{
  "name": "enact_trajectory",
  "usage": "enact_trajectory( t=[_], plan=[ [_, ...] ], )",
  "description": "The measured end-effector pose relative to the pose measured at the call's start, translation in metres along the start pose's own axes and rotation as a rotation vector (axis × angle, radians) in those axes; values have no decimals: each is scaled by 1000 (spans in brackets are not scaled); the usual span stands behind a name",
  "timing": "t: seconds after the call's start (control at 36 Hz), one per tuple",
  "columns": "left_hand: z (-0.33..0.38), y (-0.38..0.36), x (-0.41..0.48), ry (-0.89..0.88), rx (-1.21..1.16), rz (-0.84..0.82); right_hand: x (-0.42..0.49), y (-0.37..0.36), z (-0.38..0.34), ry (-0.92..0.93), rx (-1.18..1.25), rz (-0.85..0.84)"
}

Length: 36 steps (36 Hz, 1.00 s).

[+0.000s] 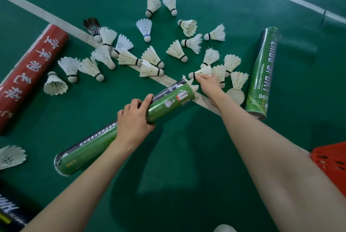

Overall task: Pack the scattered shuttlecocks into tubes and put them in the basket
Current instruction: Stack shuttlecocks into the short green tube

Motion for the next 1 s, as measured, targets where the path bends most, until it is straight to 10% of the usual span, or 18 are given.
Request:
enact_trajectory(
  t=[0.39, 1.0],
  plan=[
    [-7, 20, -6, -5, -60, 139, -81, 66, -51, 515, 199, 400],
    [29, 105, -64, -122, -393, 349, -219, 119, -166, 889, 139, 189]
  ],
)
Point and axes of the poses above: each hand's wrist, its own x-axis towards the middle knuckle, its own y-axis out of the back of the hand, z = x × y, the point moved 8 cm from there along x, towards the middle knuckle, and after that the axes turned 2 degrees about z, right-handed, at the moved point
